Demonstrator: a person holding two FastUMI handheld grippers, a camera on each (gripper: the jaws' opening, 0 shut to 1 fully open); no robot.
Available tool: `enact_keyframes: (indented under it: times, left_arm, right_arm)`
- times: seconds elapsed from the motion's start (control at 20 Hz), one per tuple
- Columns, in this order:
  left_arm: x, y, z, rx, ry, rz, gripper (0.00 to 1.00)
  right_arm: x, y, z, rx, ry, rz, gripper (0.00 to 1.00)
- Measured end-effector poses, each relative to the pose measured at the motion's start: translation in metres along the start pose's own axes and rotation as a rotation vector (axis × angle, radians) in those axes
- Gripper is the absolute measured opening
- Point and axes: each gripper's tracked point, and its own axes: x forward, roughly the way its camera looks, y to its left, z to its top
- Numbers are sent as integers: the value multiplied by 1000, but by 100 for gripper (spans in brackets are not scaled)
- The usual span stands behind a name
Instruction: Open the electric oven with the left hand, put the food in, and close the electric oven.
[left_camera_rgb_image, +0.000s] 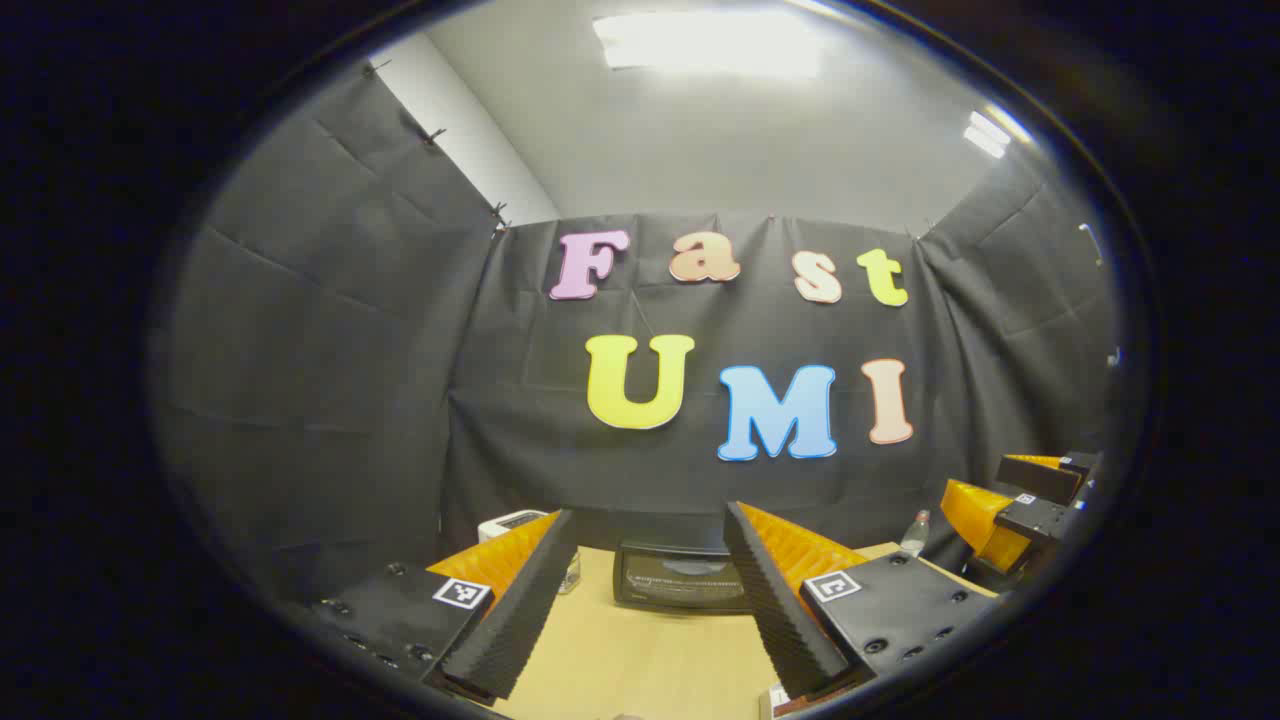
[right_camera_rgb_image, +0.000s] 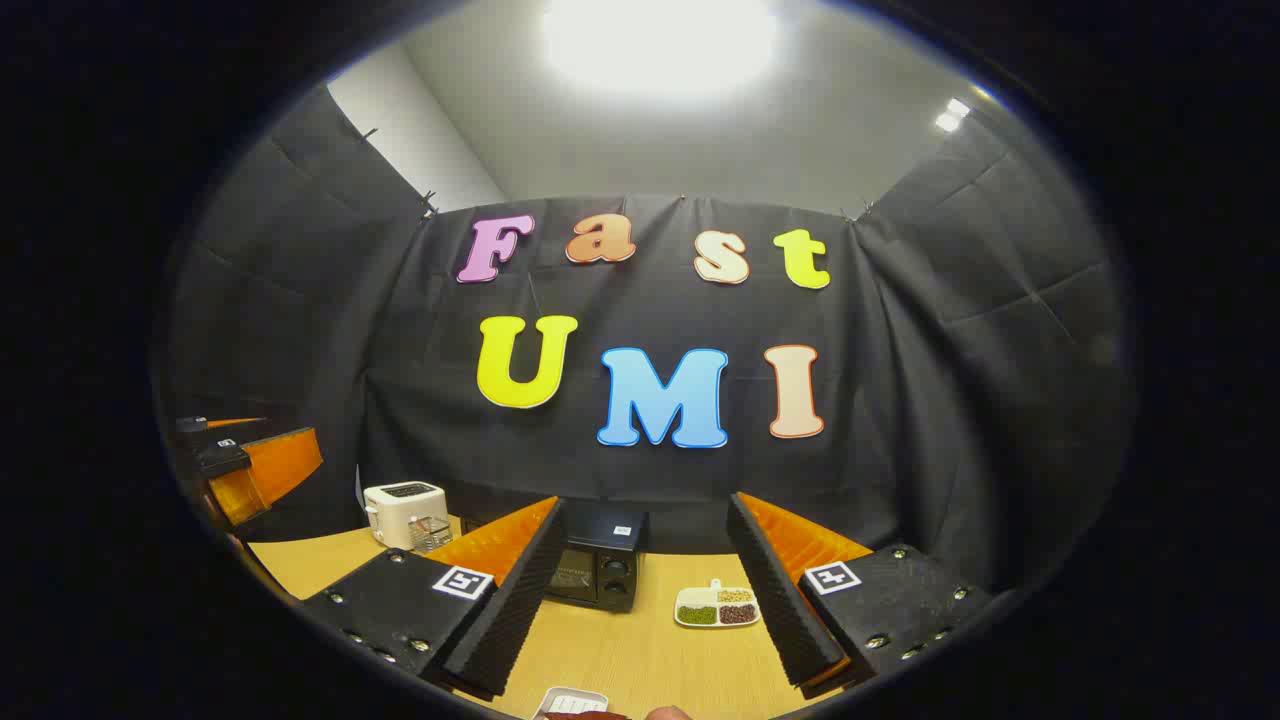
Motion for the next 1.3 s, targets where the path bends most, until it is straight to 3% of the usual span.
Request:
enact_keyframes:
  times: [0.75,0.8,0.85,0.95,1.0,1.3]
  left_arm:
    - [8,-48,-15,52,-17,-34,100]
    - [10,-50,-20,56,-17,-35,93]
    - [15,-52,-22,62,-14,-33,98]
    - [31,-56,-26,65,-11,-37,93]
    - [41,-58,-28,64,-11,-44,98]
    - [125,-59,-52,63,-7,-97,100]
  right_arm:
    - [-2,-31,-25,4,16,49,97]
    - [-3,-34,-26,0,10,55,97]
    - [-3,-37,-26,-7,7,57,97]
    - [-4,-46,-34,-7,25,42,92]
    - [-5,-47,-35,4,29,40,97]
    - [17,-55,-36,-2,29,-33,98]
